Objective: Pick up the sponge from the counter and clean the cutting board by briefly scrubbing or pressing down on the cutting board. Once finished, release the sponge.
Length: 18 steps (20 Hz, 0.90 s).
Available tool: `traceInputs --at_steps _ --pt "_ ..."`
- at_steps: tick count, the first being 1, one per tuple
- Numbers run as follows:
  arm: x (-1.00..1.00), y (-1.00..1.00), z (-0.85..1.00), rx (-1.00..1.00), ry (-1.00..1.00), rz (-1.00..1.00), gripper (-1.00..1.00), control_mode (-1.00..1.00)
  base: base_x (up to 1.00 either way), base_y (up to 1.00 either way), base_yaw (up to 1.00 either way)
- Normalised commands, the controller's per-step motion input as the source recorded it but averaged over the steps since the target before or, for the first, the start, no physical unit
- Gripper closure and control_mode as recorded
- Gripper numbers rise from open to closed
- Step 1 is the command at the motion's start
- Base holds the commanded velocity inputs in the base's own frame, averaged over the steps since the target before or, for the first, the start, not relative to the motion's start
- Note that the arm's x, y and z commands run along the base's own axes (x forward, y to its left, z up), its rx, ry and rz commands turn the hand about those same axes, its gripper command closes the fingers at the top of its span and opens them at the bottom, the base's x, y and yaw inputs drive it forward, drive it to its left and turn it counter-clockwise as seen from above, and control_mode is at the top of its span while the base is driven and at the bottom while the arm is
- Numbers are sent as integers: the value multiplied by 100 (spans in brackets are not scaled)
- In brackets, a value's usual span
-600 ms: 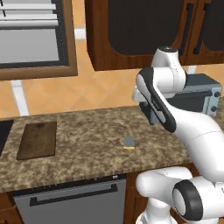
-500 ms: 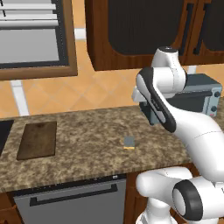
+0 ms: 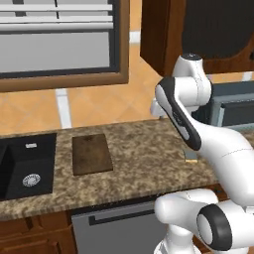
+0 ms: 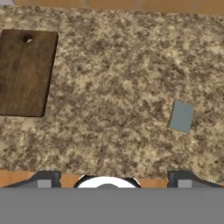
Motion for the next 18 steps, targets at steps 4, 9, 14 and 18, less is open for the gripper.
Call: traceInputs --at_steps 4,9,14,18 --pt "0 0 0 0 0 0 -100 100 8 77 -6" --pt "0 0 0 0 0 0 -100 100 65 -4 -6" --pt "0 0 0 0 0 0 -100 100 18 -5 -1" --pt "0 0 0 0 0 0 -100 100 0 -3 0"
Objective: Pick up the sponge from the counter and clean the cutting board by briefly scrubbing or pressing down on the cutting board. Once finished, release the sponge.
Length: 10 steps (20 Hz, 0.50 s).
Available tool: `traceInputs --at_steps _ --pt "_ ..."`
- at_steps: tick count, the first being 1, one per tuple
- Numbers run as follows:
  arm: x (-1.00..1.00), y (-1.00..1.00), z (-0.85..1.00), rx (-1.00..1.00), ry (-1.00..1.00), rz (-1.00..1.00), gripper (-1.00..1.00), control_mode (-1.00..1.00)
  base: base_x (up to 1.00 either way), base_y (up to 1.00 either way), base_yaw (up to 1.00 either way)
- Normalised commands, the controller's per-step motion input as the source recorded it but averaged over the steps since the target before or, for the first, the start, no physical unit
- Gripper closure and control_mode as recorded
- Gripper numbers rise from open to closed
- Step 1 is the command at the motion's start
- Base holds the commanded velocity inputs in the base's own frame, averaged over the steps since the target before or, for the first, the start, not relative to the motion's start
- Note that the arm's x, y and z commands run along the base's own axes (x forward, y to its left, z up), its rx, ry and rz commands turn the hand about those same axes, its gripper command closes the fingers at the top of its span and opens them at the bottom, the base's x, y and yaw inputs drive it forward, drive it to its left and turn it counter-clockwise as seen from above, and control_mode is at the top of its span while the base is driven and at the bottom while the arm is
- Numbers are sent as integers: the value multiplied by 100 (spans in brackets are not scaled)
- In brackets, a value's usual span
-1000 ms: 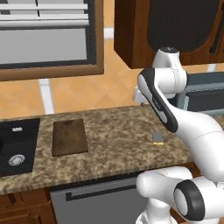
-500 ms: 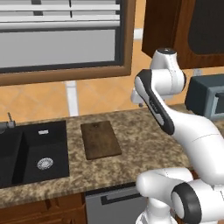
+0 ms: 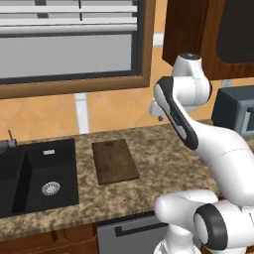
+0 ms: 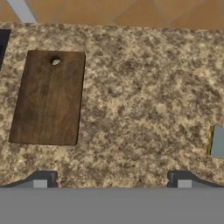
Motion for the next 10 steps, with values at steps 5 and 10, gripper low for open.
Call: traceInputs --at_steps 5,10 --pt "0 0 0 0 0 0 -100 100 1 -3 0" --pt "0 -16 -82 -2 3 0 -100 -100 0 0 0"
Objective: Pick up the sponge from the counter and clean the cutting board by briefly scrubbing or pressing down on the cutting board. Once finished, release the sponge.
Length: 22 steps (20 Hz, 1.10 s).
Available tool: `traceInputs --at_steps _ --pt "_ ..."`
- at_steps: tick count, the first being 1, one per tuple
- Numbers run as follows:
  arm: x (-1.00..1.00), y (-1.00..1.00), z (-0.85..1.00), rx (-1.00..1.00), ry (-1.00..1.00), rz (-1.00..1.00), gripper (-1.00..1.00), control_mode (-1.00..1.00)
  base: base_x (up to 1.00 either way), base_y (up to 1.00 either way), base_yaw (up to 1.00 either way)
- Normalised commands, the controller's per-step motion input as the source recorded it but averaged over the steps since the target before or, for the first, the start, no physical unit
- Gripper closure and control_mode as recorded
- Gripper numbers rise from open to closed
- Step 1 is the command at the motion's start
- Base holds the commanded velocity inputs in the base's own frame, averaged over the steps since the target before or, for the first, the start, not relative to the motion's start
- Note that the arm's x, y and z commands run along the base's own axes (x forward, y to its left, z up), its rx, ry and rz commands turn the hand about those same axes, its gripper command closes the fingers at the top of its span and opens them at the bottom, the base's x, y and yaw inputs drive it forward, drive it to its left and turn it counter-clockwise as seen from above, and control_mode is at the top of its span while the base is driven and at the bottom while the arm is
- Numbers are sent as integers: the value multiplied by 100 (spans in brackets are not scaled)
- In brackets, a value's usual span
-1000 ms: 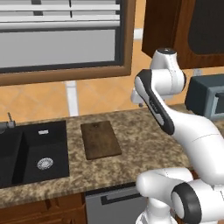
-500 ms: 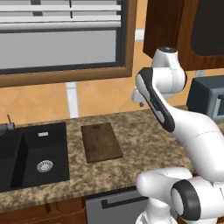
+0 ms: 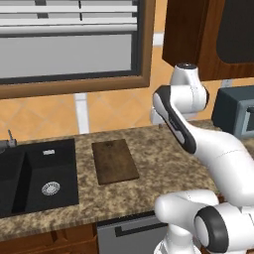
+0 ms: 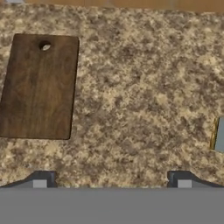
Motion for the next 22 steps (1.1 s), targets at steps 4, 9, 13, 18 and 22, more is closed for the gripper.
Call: traceInputs --at_steps 4,9,13,18,22 --pt "-5 -83 -93 4 2 -3 -100 -100 0 0 0" --pt "4 -100 -57 14 10 -11 -100 -100 0 0 0" --pt "13 -100 -59 2 8 -13 -100 -100 0 0 0" --pt "-4 -98 -55 2 0 -6 -100 -100 0 0 0" --pt "-2 -97 -52 4 0 -4 -100 -100 0 0 0"
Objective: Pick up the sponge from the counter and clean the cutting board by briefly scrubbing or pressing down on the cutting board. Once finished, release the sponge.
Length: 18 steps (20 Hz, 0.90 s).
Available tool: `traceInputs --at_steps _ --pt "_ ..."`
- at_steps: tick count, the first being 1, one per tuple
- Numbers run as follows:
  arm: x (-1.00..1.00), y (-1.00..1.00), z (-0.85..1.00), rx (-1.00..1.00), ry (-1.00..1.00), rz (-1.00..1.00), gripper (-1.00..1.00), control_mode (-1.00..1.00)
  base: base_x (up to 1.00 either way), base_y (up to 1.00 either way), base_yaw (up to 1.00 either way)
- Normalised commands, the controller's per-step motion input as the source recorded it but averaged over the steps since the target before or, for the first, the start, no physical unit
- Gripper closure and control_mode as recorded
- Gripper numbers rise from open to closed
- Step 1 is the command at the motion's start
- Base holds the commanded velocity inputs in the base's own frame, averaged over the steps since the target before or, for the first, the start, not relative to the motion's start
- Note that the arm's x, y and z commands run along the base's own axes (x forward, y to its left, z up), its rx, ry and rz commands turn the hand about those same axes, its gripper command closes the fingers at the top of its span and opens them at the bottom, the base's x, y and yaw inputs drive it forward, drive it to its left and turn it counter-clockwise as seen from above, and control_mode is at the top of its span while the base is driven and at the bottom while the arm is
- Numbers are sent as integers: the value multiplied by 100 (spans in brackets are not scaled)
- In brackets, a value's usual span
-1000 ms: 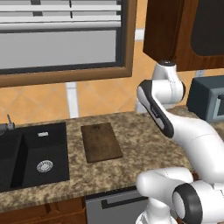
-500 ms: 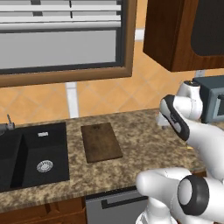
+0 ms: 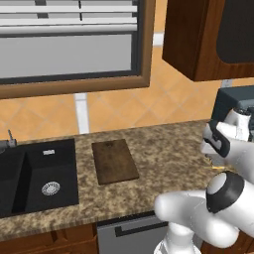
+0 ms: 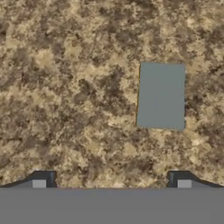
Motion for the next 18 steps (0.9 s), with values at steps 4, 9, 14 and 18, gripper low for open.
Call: traceInputs --at_steps 4,9,14,18 --pt "31 -70 -35 9 6 -1 -100 -100 0 0 0" --pt "24 -63 -24 6 1 0 -100 -100 0 0 0" --pt "36 -13 -10 0 6 0 -100 -100 0 0 0" --pt "9 1 -14 0 5 0 -100 -100 0 0 0"
